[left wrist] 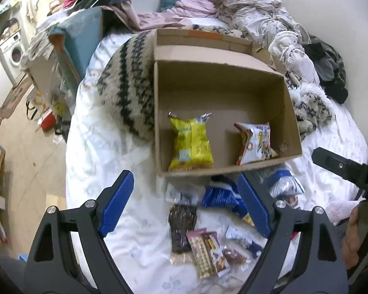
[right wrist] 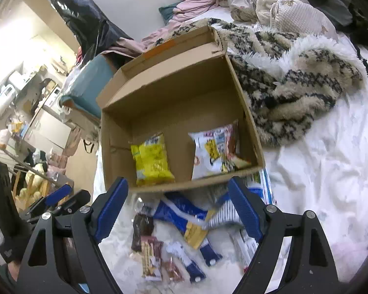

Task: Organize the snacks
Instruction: 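Open both tools, releasing the bags, and withdraw from the box, then grasp the brown jerky pack with the left tool while the right grasps the white-and-red bar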

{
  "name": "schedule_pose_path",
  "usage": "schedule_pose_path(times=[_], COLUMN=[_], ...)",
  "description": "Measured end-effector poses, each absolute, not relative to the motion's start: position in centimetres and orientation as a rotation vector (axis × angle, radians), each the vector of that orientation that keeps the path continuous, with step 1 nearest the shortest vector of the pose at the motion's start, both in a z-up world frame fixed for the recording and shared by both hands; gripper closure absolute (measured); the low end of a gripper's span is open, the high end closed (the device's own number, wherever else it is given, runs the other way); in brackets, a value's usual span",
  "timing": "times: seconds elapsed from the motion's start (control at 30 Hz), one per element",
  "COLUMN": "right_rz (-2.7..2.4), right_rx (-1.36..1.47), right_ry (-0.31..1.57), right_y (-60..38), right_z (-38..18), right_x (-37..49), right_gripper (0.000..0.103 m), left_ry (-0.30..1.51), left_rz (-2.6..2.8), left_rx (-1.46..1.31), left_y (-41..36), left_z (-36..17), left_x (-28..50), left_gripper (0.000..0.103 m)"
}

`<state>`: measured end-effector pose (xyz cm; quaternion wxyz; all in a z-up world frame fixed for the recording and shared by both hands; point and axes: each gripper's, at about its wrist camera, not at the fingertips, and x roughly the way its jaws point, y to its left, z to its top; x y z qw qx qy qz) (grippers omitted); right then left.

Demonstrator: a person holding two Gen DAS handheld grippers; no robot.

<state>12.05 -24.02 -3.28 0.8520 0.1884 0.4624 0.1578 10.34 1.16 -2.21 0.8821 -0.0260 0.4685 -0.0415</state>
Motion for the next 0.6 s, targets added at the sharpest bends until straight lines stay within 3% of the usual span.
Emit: schedule_pose_path(times=[0.6], right_rz=[0.295], right_rx=[0.415], right_ry=[1.063], right_y=[-24.4], right_z=[-6.1], right_x=[6.6], right_gripper=[0.017], left_ry=[1.042], left_rz=[0.017], left_rx=[-0.117], left_y=[4.1], left_z=[-4.4], left_x=[6.8], left_gripper=[0.019])
